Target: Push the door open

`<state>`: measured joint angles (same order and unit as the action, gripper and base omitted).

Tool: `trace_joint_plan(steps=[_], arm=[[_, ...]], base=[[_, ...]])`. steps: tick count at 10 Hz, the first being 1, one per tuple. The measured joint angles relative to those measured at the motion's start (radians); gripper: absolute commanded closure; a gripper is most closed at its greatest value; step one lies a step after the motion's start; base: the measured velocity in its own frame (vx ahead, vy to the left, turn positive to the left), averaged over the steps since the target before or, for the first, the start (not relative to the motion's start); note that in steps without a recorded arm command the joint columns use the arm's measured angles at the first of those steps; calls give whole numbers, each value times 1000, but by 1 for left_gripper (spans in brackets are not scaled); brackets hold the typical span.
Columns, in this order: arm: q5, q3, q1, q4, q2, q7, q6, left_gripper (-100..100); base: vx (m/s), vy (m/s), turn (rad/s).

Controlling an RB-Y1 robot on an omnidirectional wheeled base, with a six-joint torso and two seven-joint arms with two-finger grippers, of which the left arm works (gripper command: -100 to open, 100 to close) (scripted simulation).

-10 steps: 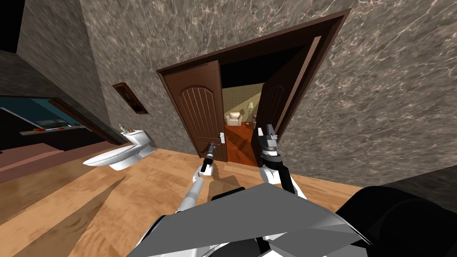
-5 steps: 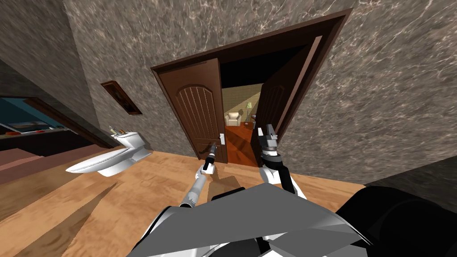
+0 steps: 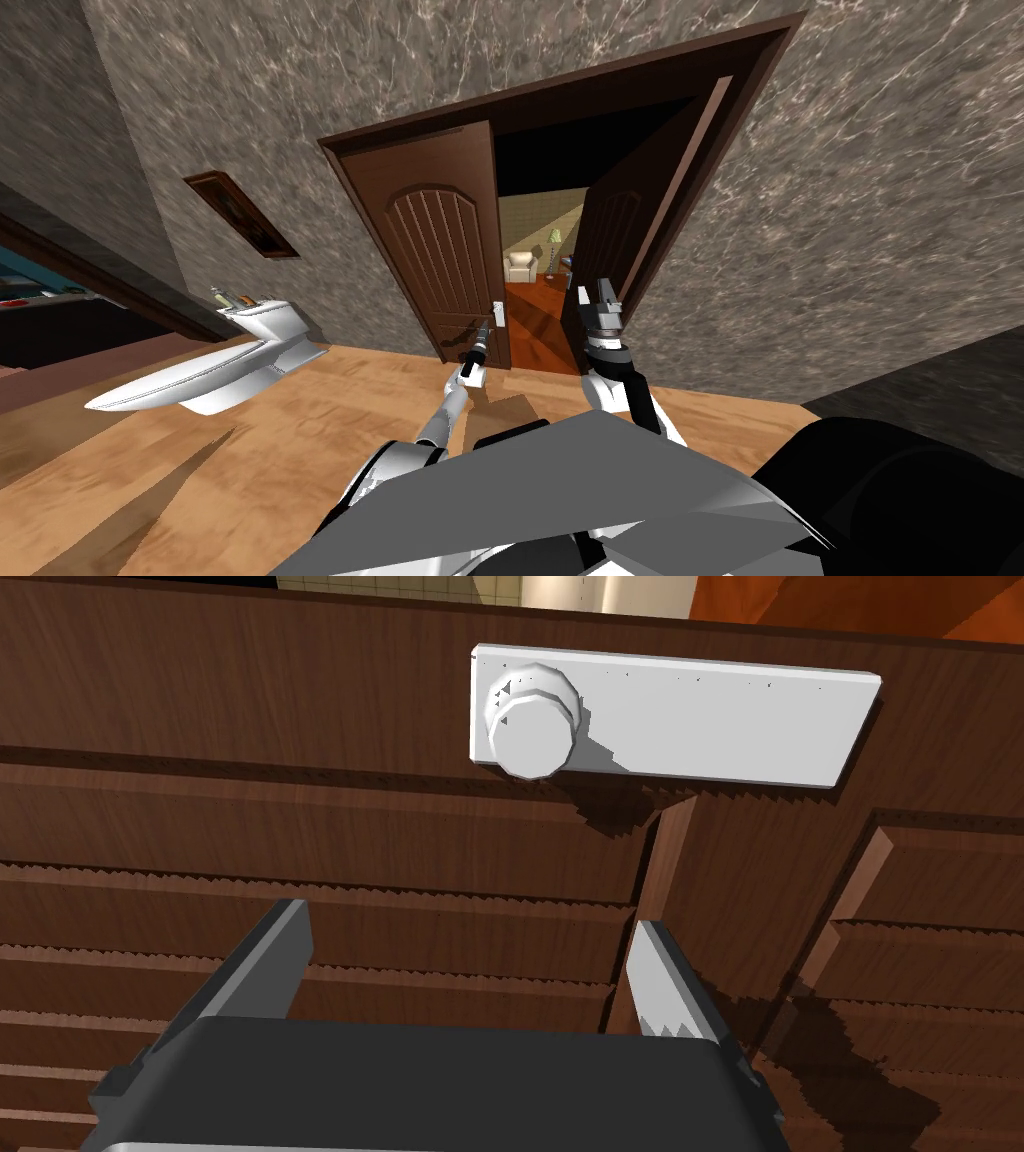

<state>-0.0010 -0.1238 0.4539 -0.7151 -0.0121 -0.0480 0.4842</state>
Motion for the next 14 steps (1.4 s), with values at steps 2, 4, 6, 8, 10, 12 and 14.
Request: trace_joint_plan(steps=[2,4,6,8,10,12,14], arm=[[0,-1,23,40,-14,-4,-3,-100],[2,0,52,88,-28,-7,-1,-100],[6,9,79,136,-13,-6,17,-100],[5,7,69,122,2,-6,17,-100],[3,2,53,91,22,-11,0,-100],[5,8,57,99,33,-8,1,-100],[6,12,56,101,27,-4,5,-100]], base=[[66,41,-39],[47,35,-29],[105,-26,-16],[28,-14,3],[152,-55,-27],[190,-58,-24],[183,-50,-19]])
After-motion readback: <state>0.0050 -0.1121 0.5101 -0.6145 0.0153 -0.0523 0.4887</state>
